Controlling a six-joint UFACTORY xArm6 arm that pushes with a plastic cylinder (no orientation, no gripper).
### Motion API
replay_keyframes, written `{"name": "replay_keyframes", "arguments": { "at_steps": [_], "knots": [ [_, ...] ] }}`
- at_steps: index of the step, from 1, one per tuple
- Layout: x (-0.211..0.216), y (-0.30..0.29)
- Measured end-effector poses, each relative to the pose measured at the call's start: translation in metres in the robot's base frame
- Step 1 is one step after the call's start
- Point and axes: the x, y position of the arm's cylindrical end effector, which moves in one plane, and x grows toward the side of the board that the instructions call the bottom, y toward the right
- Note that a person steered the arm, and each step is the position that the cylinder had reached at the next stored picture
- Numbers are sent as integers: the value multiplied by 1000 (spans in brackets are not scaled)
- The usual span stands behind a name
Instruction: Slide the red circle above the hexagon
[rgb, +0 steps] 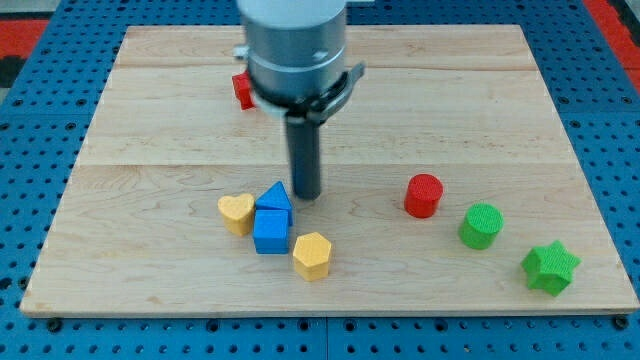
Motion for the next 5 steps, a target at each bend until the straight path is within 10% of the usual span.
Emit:
{"name": "replay_keyframes", "arguments": {
  "at_steps": [2,5],
  "knots": [
    [-6,165],
    [33,8]
  ]
}}
